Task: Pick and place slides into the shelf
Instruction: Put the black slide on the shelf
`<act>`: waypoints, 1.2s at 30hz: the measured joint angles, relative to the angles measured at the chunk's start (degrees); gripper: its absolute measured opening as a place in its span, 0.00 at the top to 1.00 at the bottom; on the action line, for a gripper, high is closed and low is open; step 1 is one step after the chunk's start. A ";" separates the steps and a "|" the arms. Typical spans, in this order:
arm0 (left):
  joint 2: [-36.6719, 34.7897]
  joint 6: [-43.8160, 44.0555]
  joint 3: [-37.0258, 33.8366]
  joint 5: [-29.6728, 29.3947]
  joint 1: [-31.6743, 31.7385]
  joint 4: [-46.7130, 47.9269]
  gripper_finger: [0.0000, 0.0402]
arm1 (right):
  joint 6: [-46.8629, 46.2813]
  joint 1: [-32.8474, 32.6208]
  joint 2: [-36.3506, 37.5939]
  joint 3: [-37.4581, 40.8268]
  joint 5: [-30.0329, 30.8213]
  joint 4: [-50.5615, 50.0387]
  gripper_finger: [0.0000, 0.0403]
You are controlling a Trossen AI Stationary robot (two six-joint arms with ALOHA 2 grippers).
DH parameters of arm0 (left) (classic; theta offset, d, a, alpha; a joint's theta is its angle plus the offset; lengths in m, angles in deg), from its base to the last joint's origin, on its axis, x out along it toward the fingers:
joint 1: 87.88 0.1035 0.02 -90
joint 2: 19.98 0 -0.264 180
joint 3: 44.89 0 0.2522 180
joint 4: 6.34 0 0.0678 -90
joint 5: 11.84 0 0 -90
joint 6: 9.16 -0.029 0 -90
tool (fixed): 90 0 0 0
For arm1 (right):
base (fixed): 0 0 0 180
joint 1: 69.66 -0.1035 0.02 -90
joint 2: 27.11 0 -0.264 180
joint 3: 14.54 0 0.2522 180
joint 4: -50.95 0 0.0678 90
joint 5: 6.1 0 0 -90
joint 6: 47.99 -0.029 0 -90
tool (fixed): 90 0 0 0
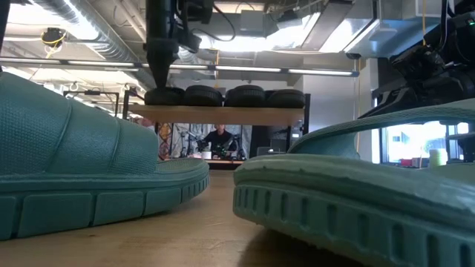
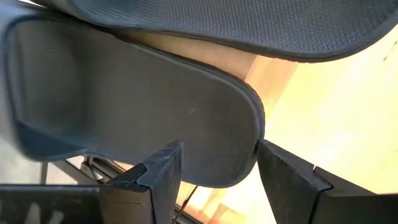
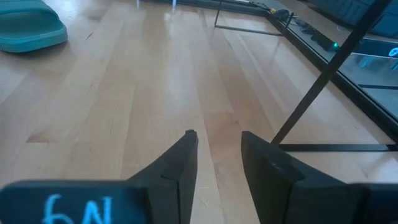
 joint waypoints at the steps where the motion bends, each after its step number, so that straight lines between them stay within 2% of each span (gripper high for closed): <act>1: 0.00 -0.01 -0.33 0.10 0.02 -0.18 0.51 | 0.00 0.00 0.00 0.00 0.00 0.00 0.69; 25: -0.13 -0.74 -0.84 0.92 0.04 -0.18 0.51 | 0.08 0.00 0.00 0.00 0.00 0.00 0.69; 30: -0.13 -1.97 -0.92 5.72 0.04 0.03 0.51 | 0.09 0.00 -0.01 0.00 0.00 0.00 0.69; 36: -0.13 -1.99 -0.92 5.83 0.04 0.01 0.51 | 0.11 0.00 -0.01 0.00 0.00 0.00 0.69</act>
